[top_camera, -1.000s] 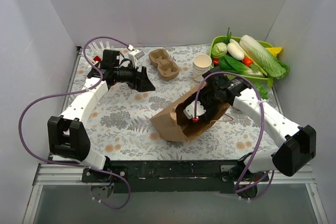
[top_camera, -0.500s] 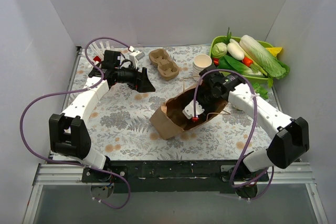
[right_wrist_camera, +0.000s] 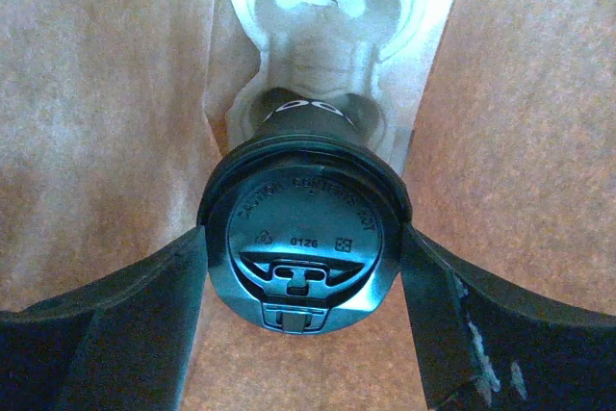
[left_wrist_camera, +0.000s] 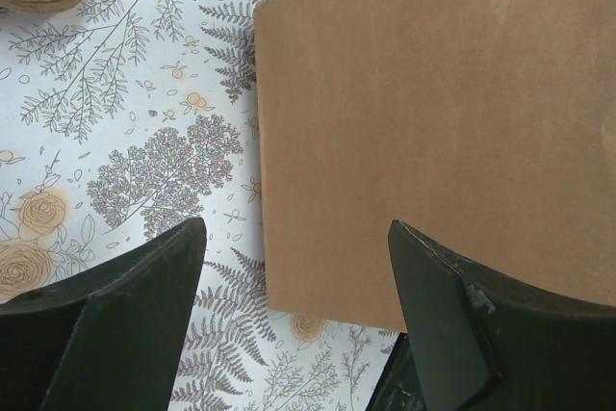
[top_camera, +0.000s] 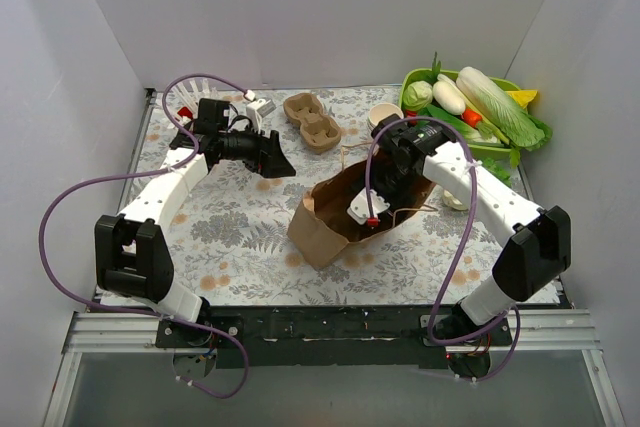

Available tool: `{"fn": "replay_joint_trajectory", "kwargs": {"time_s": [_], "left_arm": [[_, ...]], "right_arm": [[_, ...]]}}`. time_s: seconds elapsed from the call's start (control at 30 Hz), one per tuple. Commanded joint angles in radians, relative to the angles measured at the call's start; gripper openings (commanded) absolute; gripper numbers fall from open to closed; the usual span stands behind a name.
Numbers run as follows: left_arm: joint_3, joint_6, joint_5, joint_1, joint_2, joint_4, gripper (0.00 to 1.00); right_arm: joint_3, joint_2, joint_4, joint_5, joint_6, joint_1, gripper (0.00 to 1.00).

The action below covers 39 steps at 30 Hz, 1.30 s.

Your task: Pack the takeout coffee

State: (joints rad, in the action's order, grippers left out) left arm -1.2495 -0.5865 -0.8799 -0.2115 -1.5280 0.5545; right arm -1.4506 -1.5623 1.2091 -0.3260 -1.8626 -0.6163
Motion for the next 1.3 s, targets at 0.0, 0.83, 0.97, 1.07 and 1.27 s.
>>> {"fn": "replay_joint_trajectory", "kwargs": {"time_s": [0.0, 0.83, 0.97, 1.07, 1.27], "left_arm": [[0.013, 0.033, -0.036, 0.014, 0.008, -0.022, 0.76], [0.058, 0.031, 0.002, 0.021, 0.120, 0.022, 0.77], [0.056, 0.033, 0.005, 0.021, 0.134, 0.025, 0.77], [0.058, 0.037, 0.004, 0.021, 0.143, 0.027, 0.77], [0.038, 0.045, 0.004, 0.021, 0.147, 0.021, 0.78]], "right_arm": [[-0.013, 0.019, 0.104, 0.030, -0.029, -0.025, 0.01], [-0.070, -0.047, 0.099, 0.032, 0.085, -0.056, 0.39], [-0.079, -0.021, 0.098, 0.013, 0.124, -0.048, 0.55], [-0.097, -0.007, 0.084, 0.004, 0.160, -0.045, 0.73], [-0.114, 0.027, 0.047, 0.008, 0.204, -0.042, 0.93]]}}
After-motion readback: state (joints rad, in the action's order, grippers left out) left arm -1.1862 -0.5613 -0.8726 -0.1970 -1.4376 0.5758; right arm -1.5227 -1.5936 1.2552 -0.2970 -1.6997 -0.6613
